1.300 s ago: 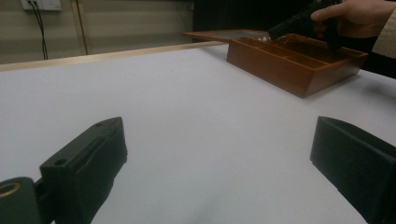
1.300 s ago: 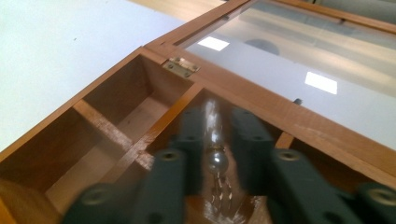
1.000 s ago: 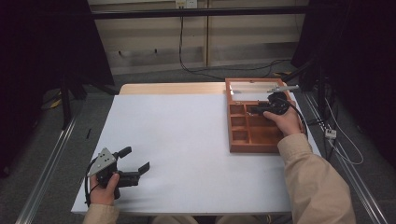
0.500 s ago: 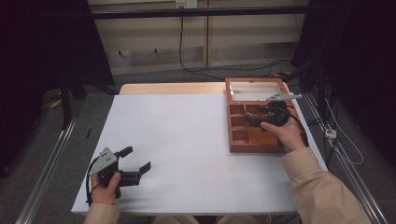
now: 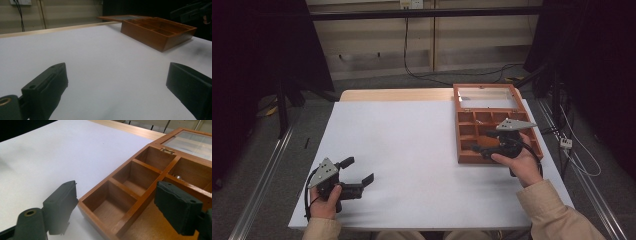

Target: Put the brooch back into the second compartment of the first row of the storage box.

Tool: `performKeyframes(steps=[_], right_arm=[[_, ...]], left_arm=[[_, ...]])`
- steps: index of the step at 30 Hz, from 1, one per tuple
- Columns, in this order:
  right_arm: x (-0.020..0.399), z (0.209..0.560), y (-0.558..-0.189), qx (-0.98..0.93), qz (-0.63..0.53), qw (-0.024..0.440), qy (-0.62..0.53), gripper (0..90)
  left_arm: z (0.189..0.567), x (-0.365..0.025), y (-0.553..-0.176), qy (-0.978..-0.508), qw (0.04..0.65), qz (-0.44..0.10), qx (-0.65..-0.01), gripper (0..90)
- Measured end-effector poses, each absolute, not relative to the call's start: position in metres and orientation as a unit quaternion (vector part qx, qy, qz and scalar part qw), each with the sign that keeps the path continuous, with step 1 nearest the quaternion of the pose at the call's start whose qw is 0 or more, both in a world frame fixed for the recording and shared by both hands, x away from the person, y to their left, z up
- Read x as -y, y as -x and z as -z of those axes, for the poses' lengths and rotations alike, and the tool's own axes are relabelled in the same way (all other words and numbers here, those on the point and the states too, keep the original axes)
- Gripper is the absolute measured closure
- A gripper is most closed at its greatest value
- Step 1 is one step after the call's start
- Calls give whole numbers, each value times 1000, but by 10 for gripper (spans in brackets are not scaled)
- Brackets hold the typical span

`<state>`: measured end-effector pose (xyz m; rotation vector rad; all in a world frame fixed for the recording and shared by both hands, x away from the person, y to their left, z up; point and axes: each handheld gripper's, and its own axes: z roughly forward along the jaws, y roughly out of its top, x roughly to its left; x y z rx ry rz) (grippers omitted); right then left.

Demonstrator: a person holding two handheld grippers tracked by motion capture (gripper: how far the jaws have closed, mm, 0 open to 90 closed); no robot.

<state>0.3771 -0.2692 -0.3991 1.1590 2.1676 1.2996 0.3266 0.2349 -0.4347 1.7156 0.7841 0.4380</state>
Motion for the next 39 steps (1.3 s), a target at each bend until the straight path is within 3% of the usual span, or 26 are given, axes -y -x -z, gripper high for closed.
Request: performKeyframes(steps=[39], right_arm=[[274, 437, -304, -775, -469, 165, -391, 181]], left_arm=[[435, -234, -326, -731, 566, -186, -333, 35]])
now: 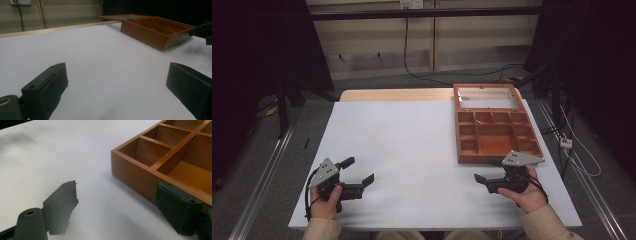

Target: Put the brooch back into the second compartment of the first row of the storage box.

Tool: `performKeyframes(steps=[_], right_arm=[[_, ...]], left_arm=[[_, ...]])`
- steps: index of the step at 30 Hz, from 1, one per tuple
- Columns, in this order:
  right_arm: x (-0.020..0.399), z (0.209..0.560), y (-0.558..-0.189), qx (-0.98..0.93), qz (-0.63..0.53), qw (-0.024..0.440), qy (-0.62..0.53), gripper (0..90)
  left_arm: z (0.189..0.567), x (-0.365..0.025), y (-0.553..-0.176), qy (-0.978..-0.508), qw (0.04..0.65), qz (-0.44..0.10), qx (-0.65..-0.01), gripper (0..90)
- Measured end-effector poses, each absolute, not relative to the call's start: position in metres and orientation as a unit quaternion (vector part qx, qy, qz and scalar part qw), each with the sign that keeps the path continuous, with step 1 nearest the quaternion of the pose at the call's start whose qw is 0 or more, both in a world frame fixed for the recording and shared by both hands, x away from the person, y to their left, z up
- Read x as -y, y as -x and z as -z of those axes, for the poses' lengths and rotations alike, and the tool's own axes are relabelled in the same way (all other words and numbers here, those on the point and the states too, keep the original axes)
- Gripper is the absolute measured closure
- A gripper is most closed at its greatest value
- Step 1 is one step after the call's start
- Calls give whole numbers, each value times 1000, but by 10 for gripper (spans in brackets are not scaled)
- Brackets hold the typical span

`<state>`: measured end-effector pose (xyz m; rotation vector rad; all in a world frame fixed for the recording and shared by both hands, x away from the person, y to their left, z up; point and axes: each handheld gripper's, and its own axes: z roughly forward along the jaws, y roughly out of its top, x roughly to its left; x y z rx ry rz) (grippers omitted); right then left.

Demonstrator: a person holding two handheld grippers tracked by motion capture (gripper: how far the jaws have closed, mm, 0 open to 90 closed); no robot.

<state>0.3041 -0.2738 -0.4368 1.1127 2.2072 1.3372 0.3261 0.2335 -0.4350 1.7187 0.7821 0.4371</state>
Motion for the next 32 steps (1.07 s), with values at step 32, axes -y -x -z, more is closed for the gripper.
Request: performKeyframes(steps=[32], right_arm=[[285, 453, -292, -778, -460, 172, -391, 173]], left_arm=[[436, -233, -326, -735, 563, -183, -331, 35]])
